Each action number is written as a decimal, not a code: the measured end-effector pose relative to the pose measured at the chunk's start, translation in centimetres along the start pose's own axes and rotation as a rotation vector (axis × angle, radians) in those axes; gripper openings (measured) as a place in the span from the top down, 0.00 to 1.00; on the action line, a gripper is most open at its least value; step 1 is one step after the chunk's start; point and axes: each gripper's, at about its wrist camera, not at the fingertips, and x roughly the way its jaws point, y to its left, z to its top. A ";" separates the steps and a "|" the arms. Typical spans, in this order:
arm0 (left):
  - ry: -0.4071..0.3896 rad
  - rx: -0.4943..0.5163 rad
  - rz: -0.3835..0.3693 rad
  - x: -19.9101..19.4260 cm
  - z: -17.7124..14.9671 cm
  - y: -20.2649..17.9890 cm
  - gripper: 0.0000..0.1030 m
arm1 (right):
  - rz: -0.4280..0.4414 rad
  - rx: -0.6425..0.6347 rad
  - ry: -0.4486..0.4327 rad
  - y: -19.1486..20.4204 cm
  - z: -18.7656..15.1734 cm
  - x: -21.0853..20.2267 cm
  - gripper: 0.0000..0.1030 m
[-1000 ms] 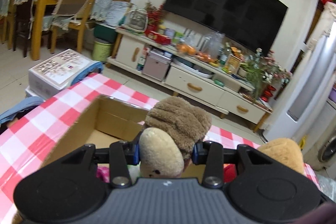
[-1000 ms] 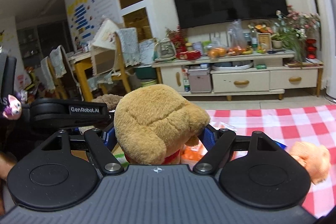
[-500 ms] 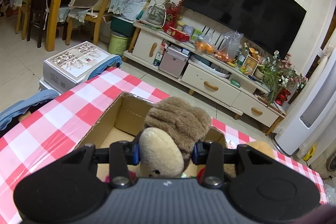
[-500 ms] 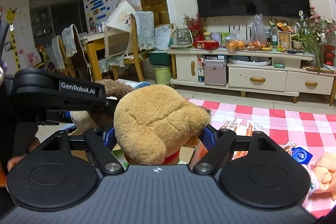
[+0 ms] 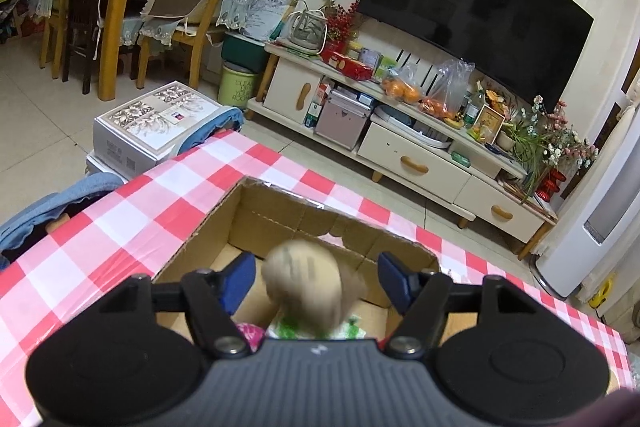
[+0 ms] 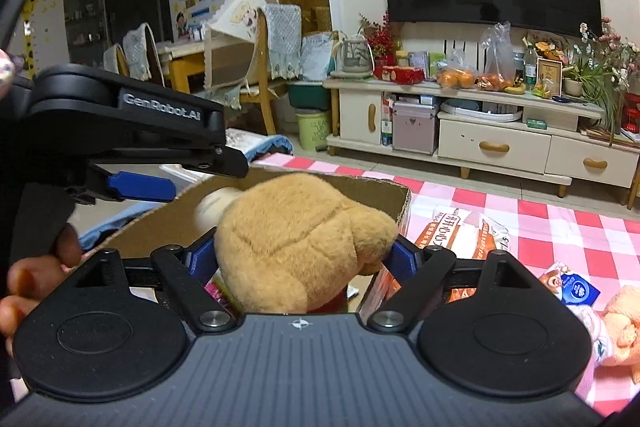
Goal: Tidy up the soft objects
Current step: 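Carry slipper into box and open left tool while right tool drops teddy bear there, then move both open tools back over the table toward the orange towel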
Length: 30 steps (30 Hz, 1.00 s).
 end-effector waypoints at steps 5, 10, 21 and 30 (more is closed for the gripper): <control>-0.016 -0.007 0.005 -0.2 0.0 -0.2 0.28 | -0.024 -0.013 -0.034 0.3 0.8 -0.3 0.00; -0.006 0.003 -0.007 0.0 0.0 -0.3 0.25 | -0.015 0.036 -0.065 -0.2 0.5 -1.4 0.00; -0.003 0.034 -0.030 -0.1 -0.6 -1.4 0.24 | -0.093 0.193 -0.104 -2.7 -1.5 -4.6 0.00; -0.006 0.066 -0.042 -0.1 -1.2 -2.6 0.19 | -0.220 0.256 -0.100 -4.2 -4.1 -6.3 0.00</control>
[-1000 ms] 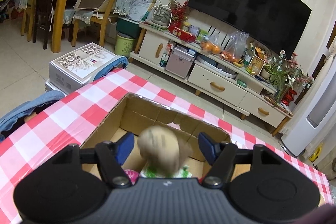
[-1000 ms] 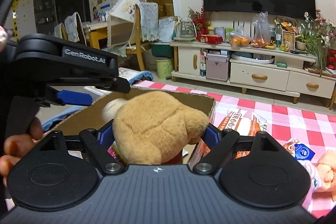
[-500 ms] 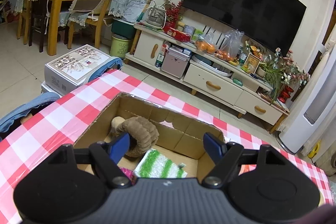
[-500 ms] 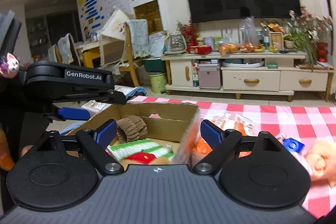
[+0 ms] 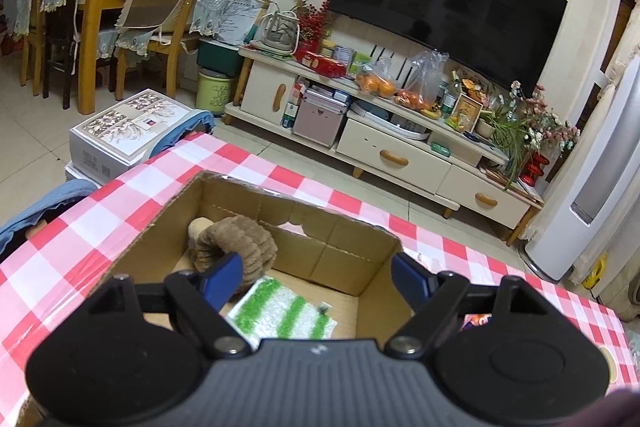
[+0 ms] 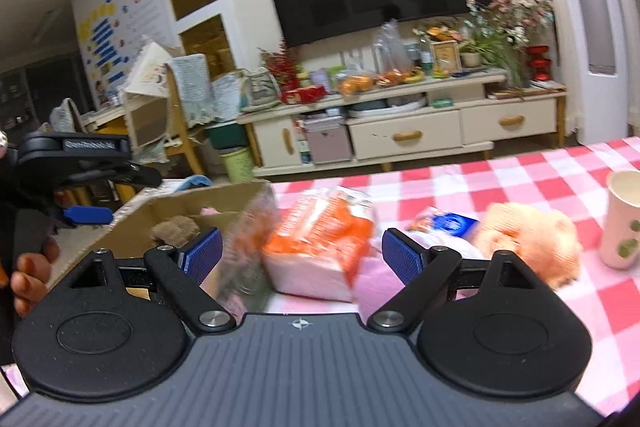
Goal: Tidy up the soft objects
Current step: 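Move both open tools back over the table toward the orange towel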
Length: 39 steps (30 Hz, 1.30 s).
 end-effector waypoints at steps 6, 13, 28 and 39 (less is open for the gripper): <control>-0.013 0.064 -0.014 -0.1 -0.6 -1.7 0.16 | -0.045 0.022 0.001 -0.7 -0.2 -0.3 0.00; -0.036 0.173 -0.042 -0.4 -1.6 -4.5 0.15 | -0.082 0.023 -0.007 -0.9 -0.6 -0.7 0.00; -0.034 0.232 -0.061 0.0 -3.2 -7.9 0.15 | -0.160 0.066 -0.014 -2.1 -1.2 -0.3 0.00; -0.043 0.294 -0.190 0.4 -5.2 -11.4 0.15 | -0.207 0.089 -0.013 -2.7 -1.8 0.0 0.00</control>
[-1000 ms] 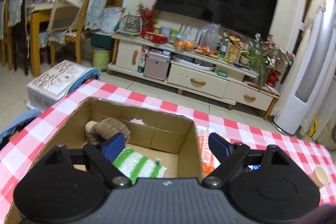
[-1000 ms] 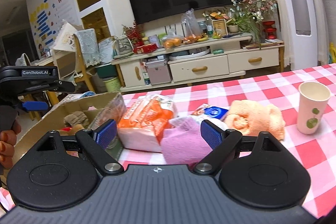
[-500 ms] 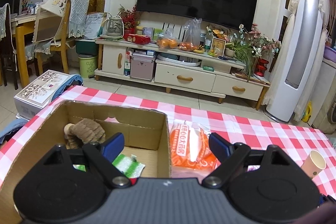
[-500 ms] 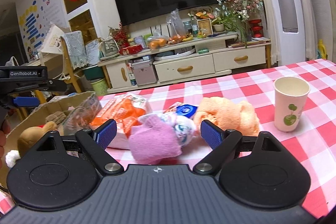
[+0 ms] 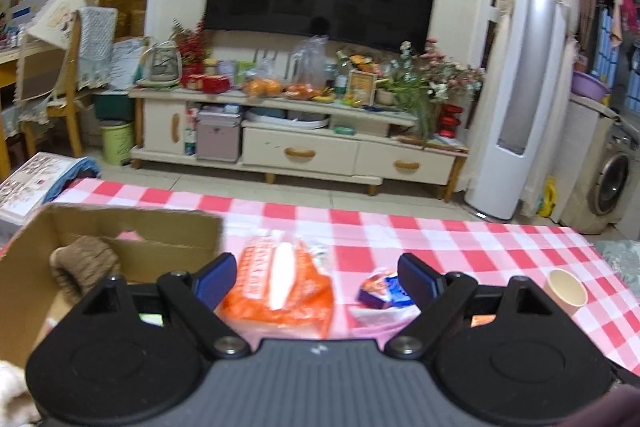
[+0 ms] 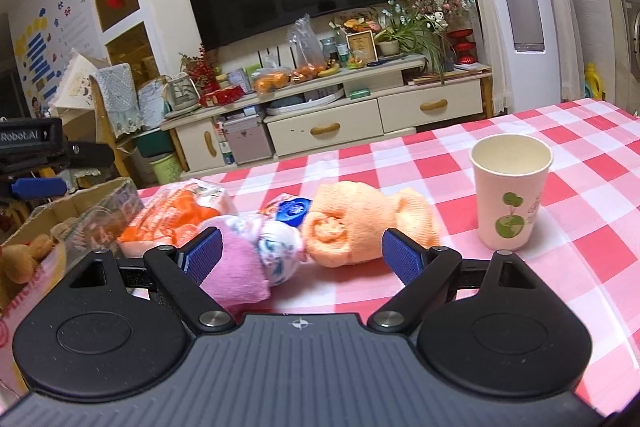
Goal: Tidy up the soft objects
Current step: 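Move both open tools back over the table toward the orange towel, then grasp the orange towel with the right tool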
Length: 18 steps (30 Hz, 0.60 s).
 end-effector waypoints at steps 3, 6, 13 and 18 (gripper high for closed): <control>-0.037 0.026 0.002 0.5 -0.2 -1.3 0.04 | -0.015 0.012 0.010 -0.2 -0.2 0.2 0.00; -0.091 0.053 0.038 1.3 -0.2 -2.2 0.01 | -0.016 0.026 0.019 -0.4 -0.3 0.5 0.00; -0.178 0.136 0.100 4.5 0.3 -4.3 0.01 | -0.023 0.027 0.000 -0.7 0.0 0.8 0.00; -0.183 0.153 0.175 7.8 0.0 -4.6 0.01 | -0.036 0.044 0.006 -1.3 0.1 1.5 0.00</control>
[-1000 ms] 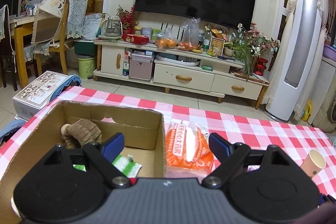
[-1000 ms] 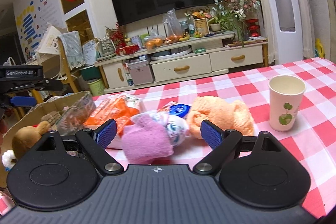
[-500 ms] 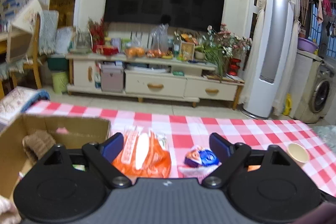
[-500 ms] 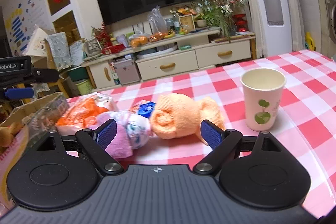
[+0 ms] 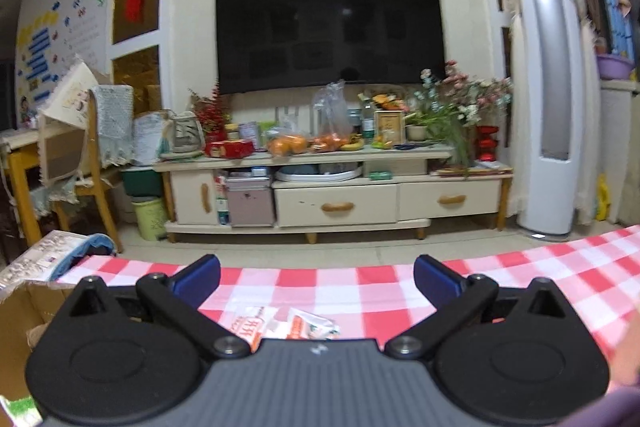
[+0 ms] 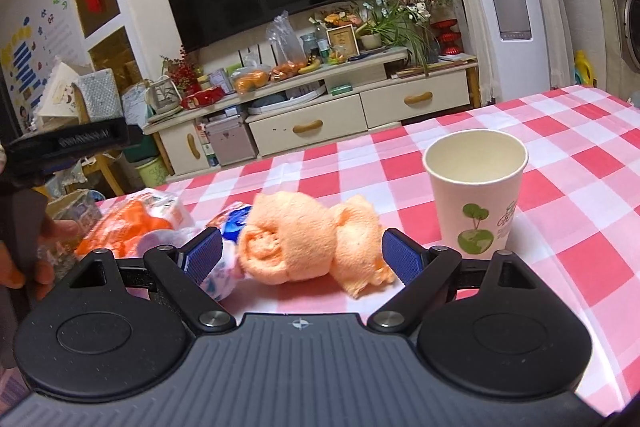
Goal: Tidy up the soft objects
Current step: 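Grasp the orange towel with the right tool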
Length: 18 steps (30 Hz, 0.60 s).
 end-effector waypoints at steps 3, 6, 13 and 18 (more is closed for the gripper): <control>0.007 0.032 0.063 1.6 -0.4 0.0 0.01 | 0.009 0.012 0.014 -0.3 0.1 0.7 0.00; 0.031 0.071 0.101 3.1 -0.7 0.2 0.01 | 0.030 0.042 0.027 -0.4 0.3 1.5 0.00; 0.093 0.156 0.190 4.9 -1.4 0.0 0.01 | 0.057 0.064 0.059 -0.3 0.6 3.6 0.00; 0.121 0.159 0.222 5.0 -1.4 0.3 0.01 | 0.059 0.036 0.105 -0.2 0.5 5.2 0.00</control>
